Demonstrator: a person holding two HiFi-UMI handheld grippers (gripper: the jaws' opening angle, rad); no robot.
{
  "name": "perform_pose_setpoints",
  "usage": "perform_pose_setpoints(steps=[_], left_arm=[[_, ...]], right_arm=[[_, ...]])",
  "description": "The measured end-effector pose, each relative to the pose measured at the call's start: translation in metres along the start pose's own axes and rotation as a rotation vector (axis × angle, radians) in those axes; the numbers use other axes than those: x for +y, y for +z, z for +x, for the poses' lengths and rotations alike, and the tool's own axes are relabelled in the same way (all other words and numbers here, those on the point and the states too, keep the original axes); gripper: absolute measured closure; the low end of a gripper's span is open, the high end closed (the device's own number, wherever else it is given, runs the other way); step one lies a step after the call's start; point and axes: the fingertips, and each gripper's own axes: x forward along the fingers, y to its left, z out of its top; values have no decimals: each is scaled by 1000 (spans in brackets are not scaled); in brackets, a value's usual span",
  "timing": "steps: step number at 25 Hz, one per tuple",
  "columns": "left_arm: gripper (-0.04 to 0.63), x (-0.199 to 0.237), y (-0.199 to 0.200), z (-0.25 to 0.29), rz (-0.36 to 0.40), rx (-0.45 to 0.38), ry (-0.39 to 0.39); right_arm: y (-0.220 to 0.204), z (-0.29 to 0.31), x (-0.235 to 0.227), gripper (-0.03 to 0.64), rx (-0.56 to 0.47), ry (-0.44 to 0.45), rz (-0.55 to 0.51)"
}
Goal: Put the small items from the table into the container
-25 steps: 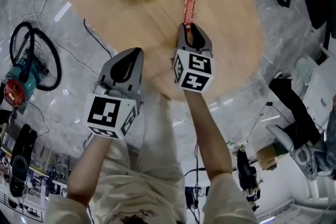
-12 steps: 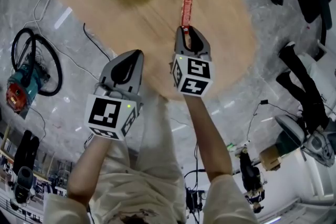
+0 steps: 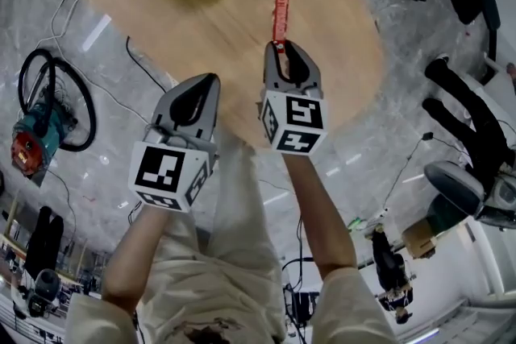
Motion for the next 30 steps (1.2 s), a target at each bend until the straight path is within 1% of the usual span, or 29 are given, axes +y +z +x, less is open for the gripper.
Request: perform_pose_setpoints(steps=[10,16,20,25,30], left_arm=[[589,-14,8,-18,25,-7,-29],[589,-11,16,-31,24,-23,-19],[589,0,27,-36,20,-46,-9],[589,10,32,-47,12,-61,9],[589,16,34,-56,6,-69,10]], right_arm=[[21,-37,12,509,-43,-9,-7],[30,-52,30,509,-56,15,-12],[38,-52,41,509,-69,22,-27],[46,-52,56,509,-82,34,-38],[61,-53,70,509,-100,44,-51]])
